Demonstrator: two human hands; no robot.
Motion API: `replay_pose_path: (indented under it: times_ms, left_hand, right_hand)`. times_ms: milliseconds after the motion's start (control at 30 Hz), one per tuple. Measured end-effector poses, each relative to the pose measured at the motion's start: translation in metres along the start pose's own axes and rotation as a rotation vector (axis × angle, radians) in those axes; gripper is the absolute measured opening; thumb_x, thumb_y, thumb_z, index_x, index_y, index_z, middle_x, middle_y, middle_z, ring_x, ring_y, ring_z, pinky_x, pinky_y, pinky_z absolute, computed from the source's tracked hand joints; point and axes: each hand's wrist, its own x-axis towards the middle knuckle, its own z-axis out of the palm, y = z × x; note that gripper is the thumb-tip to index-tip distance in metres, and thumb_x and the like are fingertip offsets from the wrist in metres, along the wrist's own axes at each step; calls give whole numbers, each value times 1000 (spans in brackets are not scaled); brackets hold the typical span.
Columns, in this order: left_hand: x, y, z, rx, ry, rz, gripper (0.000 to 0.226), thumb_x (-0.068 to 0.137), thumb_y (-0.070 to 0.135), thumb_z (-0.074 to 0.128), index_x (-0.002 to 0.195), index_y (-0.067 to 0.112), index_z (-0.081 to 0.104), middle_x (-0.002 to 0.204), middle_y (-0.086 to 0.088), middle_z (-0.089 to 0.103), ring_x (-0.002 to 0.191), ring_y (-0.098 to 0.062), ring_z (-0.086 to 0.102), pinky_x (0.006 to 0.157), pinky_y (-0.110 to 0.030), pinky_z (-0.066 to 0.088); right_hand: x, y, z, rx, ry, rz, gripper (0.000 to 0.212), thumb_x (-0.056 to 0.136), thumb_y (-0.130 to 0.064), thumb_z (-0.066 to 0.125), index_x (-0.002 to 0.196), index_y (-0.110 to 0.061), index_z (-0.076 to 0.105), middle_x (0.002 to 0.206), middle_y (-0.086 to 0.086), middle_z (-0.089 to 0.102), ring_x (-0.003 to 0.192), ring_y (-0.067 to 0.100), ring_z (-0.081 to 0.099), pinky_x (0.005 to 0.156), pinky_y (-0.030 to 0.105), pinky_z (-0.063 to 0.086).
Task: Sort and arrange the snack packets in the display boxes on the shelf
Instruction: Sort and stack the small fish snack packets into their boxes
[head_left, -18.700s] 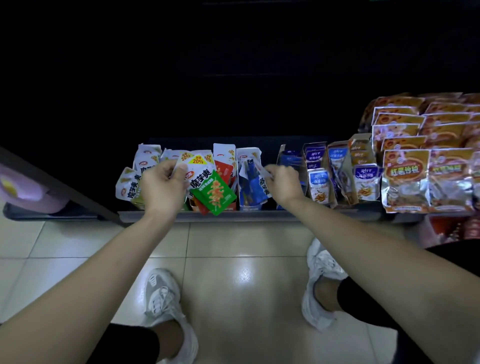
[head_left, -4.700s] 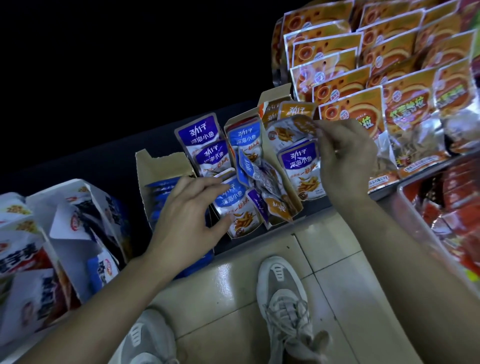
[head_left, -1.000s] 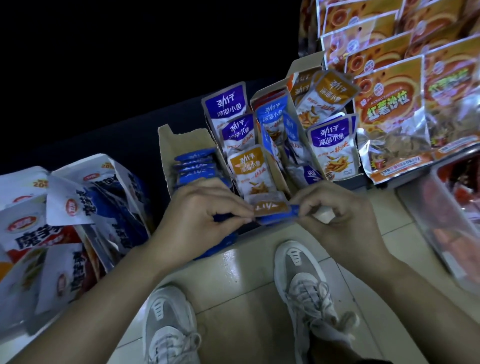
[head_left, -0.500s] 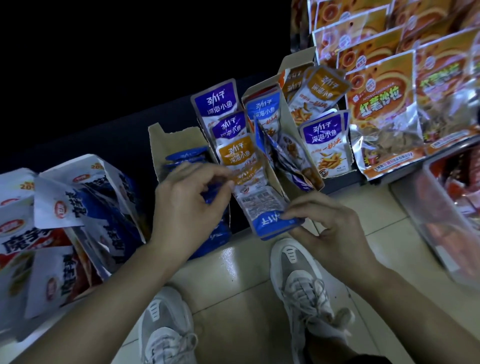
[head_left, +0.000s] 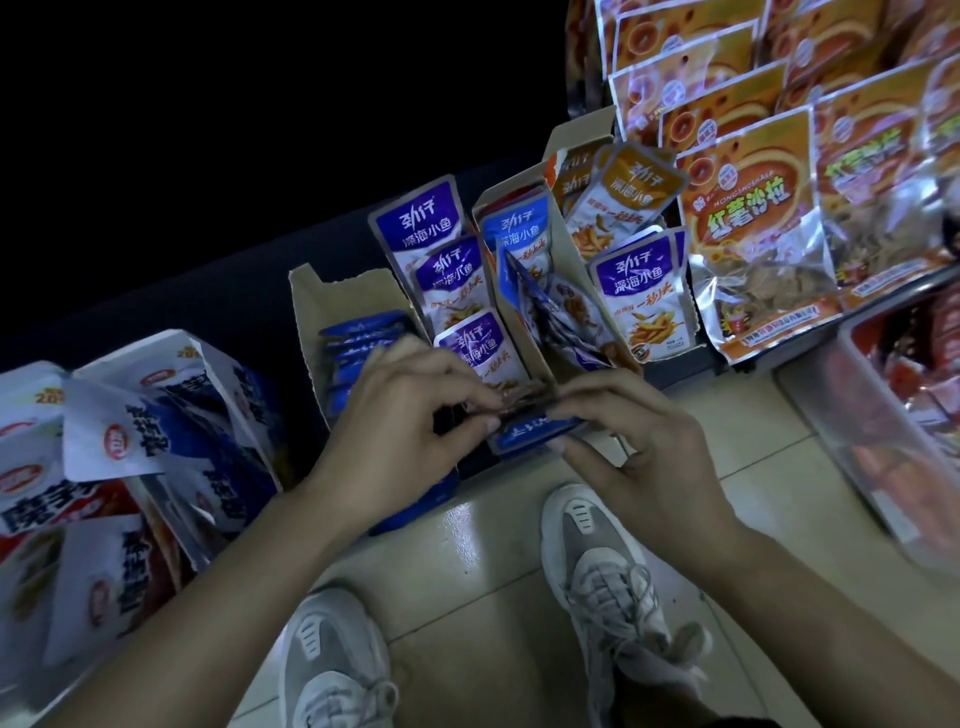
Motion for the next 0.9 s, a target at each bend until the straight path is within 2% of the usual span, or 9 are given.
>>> replay_pose_path:
  times_ms: [100, 200, 333, 433, 533, 633, 733, 800, 900]
  left_hand:
    - [-12, 0, -2, -112, 24, -5, 11, 89, 20, 78, 100, 21, 81, 96, 13, 74, 90, -9, 66, 76, -37, 55]
    - [-13, 6, -6, -183, 138, -50, 12, 89, 11, 77, 99, 17, 79, 93, 8, 75, 86, -8, 69, 75, -32, 57]
    - [-6, 13, -14, -309, 307, -157, 6, 93, 17, 71, 99, 18, 74, 94, 7, 74, 86, -8, 70, 76, -23, 57]
    - [0, 19, -20, -387, 357, -170, 5, 93, 21, 67, 96, 20, 70, 95, 14, 73, 87, -2, 69, 77, -14, 52]
    - [4, 26, -27, -440, 379, -137, 10, 93, 16, 67, 97, 25, 67, 92, 19, 71, 86, 1, 67, 76, -13, 50]
    - [10, 28, -31, -444, 390, -92, 13, 94, 14, 67, 99, 26, 66, 95, 11, 70, 89, -4, 67, 78, -17, 52]
    - [16, 29, -30, -496, 379, -84, 15, 92, 13, 67, 99, 26, 66, 94, 8, 70, 90, -3, 67, 80, -17, 52]
    - [19, 26, -28, -512, 354, -100, 16, 91, 14, 68, 101, 26, 67, 95, 10, 71, 91, -3, 66, 82, -16, 52]
    - [21, 16, -22, -451, 254, -204, 29, 88, 30, 71, 117, 28, 65, 108, 16, 68, 102, -5, 65, 86, -17, 51]
  right_hand:
    - [3, -4, 2, 37, 3, -11, 21, 84, -10, 77, 105, -8, 74, 111, 1, 65, 102, 7, 62, 87, 16, 48]
    - [5, -8, 5, 130, 9, 44, 26, 83, -12, 78, 108, -9, 72, 112, -1, 64, 96, 9, 64, 83, 18, 51]
    - [9, -16, 6, 319, 36, 226, 32, 86, -20, 75, 117, -15, 66, 106, -2, 68, 93, 17, 68, 79, 29, 56]
    - [20, -22, 6, 442, 68, 338, 44, 88, -28, 70, 129, -22, 57, 117, -9, 68, 89, 17, 69, 79, 32, 57]
    - [36, -29, 3, 467, 78, 310, 46, 89, -25, 69, 133, -24, 55, 120, -11, 66, 77, 29, 69, 72, 40, 60]
    - [53, -32, 0, 431, 85, 257, 48, 90, -14, 71, 135, -19, 56, 117, -2, 61, 67, 31, 65, 60, 35, 58]
    - [68, -31, 0, 322, 81, 200, 43, 87, -14, 76, 127, -19, 63, 113, -2, 54, 66, 14, 60, 61, 21, 51]
    - [77, -28, -2, 267, 71, 200, 27, 85, -12, 77, 110, -14, 69, 105, -2, 51, 67, 1, 57, 62, 10, 46]
    - [83, -23, -6, 248, 53, 215, 9, 87, -11, 75, 88, -16, 67, 89, -2, 59, 65, 4, 59, 56, 11, 46]
